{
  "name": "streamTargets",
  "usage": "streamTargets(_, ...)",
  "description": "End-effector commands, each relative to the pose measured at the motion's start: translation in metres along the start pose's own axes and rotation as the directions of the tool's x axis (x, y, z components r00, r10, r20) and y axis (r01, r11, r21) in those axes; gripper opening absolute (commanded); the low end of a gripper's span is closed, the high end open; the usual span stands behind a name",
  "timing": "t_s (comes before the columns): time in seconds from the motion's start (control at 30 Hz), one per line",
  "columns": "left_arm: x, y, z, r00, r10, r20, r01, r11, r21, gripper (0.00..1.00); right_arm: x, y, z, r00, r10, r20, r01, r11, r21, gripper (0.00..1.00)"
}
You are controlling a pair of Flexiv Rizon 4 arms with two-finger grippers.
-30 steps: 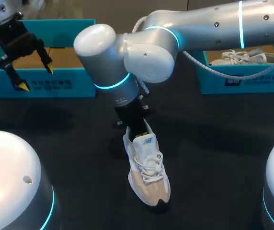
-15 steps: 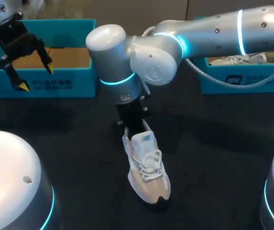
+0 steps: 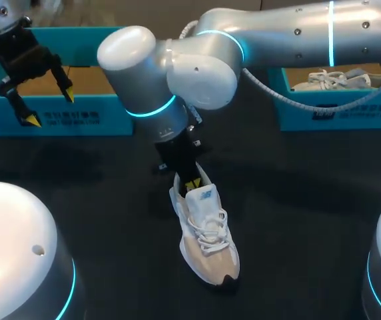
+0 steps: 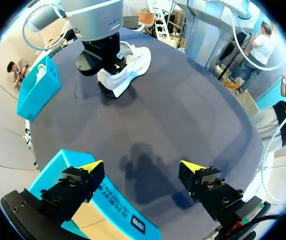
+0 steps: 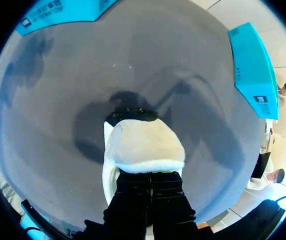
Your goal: Take the shoe out of the shoebox, open the shoe tongue, remove and reinsert the insole, then place the shoe into the shoebox
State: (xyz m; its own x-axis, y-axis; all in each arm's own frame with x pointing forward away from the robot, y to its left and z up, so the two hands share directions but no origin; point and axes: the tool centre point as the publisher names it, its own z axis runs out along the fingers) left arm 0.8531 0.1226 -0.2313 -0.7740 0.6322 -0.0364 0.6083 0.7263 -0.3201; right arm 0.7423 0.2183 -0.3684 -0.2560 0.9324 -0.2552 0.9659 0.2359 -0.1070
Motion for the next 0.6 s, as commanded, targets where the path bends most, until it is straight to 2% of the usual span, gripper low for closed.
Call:
streamTargets(0.03, 0.000, 0.000, 0.000, 1.000, 0.001, -0.001, -0.001, 1.000, -0.001, 1.00, 0.000, -0.001, 0.018, 1.000, -0.003, -0.031, 0.002, 1.000, -0.005, 0.00)
streamTargets(0.2, 0.000, 0.000, 0.000, 1.000, 0.001, -0.001, -0.001, 1.000, -0.001, 1.00, 0.003, -0.003, 0.029, 0.998, -0.001, -0.061, 0.001, 1.000, -0.003, 0.00)
streamTargets(0.3, 0.000, 0.000, 0.000, 1.000, 0.001, -0.001, -0.001, 1.000, -0.001, 1.00, 0.006, -0.006, 0.033, 0.994, -0.018, -0.112, 0.018, 1.000, -0.002, 0.00)
streamTargets(0.6, 0.000, 0.000, 0.000, 1.000, 0.001, -0.001, -0.001, 1.000, -0.001, 1.00, -0.013, -0.014, -0.009, 0.980, -0.101, -0.172, 0.090, 0.993, -0.070, 0.00)
